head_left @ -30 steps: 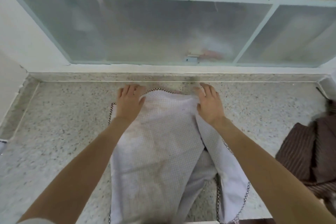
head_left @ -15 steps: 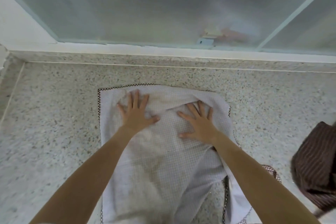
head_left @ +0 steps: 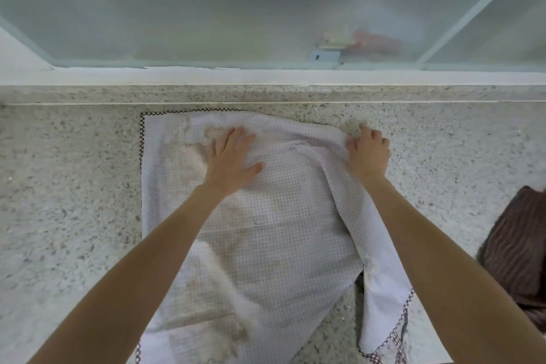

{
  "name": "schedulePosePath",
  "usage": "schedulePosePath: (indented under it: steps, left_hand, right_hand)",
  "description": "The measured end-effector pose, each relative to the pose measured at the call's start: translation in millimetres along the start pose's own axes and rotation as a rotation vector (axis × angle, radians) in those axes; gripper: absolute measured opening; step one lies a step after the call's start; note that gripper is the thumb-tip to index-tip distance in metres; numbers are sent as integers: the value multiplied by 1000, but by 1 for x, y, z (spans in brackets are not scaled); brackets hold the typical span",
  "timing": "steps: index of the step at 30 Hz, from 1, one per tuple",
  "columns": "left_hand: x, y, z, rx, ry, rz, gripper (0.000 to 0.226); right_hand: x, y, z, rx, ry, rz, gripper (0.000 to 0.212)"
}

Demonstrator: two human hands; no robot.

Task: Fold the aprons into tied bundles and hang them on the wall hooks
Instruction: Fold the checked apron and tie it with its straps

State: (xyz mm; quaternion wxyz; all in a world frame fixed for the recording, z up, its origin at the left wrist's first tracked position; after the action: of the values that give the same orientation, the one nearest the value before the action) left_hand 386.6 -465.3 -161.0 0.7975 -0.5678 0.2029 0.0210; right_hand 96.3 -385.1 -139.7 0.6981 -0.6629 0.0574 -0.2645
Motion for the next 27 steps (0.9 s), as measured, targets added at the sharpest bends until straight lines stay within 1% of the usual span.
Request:
schedulePosePath:
  steps: [1, 2, 3, 4, 5, 7, 8, 9, 11, 12, 13, 14, 16, 18, 20, 22, 24, 25, 26, 27]
  left_hand:
    - [-11, 1, -1, -19, 37, 31, 60]
    - [-22, -1, -2, -43, 76, 72, 53]
    - [-34, -3, -4, -68, 117, 114, 46]
    - [-46, -6, -7, -90, 157, 150, 41]
    - [-59, -9, -11, -100, 196, 180, 36]
    - [-84, -11, -21, -71, 253, 229, 32]
    - [-96, -11, -27, -39, 273, 242, 31]
    - [-107, -9, -32, 1, 290, 240, 30]
    - [-121, 0, -40, 119, 305, 169, 34]
    - [-124, 7, -43, 190, 310, 109, 36]
    - [-128, 12, -44, 245, 325, 50, 35]
    - [-131, 14, -44, 260, 349, 8, 32]
    - [-134, 2, -47, 179, 387, 11, 25]
    - [-130, -18, -54, 17, 358, 84, 22]
    - [-128, -33, -61, -129, 311, 145, 20]
    - [-130, -43, -63, -242, 271, 193, 20]
    - [-134, -45, -62, -280, 218, 246, 28]
    - [-136, -45, -59, -284, 199, 271, 32]
    - [-140, -44, -54, -293, 199, 283, 34]
    - [-143, -41, -48, -293, 212, 268, 34]
  right_hand:
    - [-9, 7, -2, 72, 32, 6, 42]
    - [-12, 11, -4, 97, 25, -23, 39]
    - [-9, 12, -5, 100, -14, -85, 32]
    - [-2, 13, -5, 98, -82, -161, 22]
    - [8, 10, -3, 79, -179, -202, 16]
    - [26, 4, 6, 41, -388, -193, 16]
    - [33, 2, 12, 51, -470, -219, 18]
    - [38, -1, 18, 99, -505, -274, 16]
    - [41, -3, 26, 203, -480, -408, 8]
    - [39, -6, 26, 220, -443, -456, 9]
    - [36, -13, 24, 200, -418, -483, 9]
    - [33, -19, 20, 175, -403, -504, 8]
    - [28, -31, 9, 146, -391, -489, 15]
    - [21, -43, -6, 122, -393, -371, 27]
    - [11, -63, -26, -8, -395, -97, 35]
    - [5, -79, -42, -169, -346, 157, 32]
    - [2, -82, -52, -266, -291, 208, 27]
    - [1, -79, -55, -276, -272, 200, 28]
    - [-2, -71, -58, -247, -253, 175, 33]
    - [-7, -59, -59, -182, -228, 137, 41]
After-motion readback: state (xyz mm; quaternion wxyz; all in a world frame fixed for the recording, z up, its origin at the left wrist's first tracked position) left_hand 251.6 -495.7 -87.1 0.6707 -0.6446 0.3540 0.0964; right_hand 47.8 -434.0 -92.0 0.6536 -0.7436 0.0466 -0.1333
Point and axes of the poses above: each hand's wrist, its own z-axis away from the middle knuckle, its own y-axis out of the palm, x = y × z, the point moved 10 cm from there along -z, towards the middle knuckle, and after that the axes turned 13 degrees about -y, right-handed, at the moved point
